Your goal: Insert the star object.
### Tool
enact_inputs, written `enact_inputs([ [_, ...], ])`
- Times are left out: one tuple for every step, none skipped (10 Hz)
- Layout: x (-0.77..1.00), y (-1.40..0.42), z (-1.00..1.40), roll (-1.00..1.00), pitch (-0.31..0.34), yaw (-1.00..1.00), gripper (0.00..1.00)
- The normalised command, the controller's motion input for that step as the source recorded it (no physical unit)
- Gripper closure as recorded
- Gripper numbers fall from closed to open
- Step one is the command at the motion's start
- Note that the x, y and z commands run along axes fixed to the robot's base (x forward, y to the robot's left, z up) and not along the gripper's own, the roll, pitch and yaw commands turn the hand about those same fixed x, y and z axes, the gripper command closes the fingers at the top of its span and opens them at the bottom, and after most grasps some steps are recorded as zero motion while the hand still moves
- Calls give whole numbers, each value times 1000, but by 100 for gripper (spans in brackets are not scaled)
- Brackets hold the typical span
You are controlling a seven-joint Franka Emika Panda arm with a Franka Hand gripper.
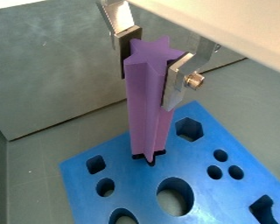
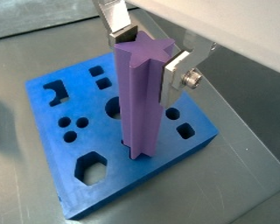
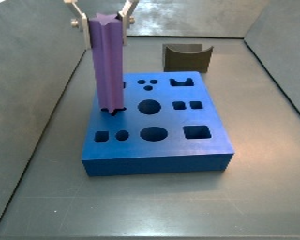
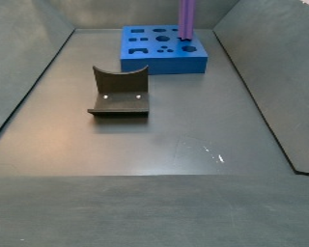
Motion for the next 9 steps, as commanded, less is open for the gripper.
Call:
enact_inputs([
  [186, 0, -286, 0, 34, 51, 100],
  [180, 0, -329, 0, 66, 26, 100],
  [89, 0, -423, 49, 46, 86, 100],
  [123, 0, -734, 107, 10, 151, 100],
  [83, 0, -940, 100, 0, 66, 100],
  [0, 3, -937, 0, 0, -454, 100],
  [-14, 97, -814, -7, 0, -757, 100],
  [0, 126, -657, -53, 16, -611, 100],
  [20, 49, -389, -64, 0, -109, 100],
])
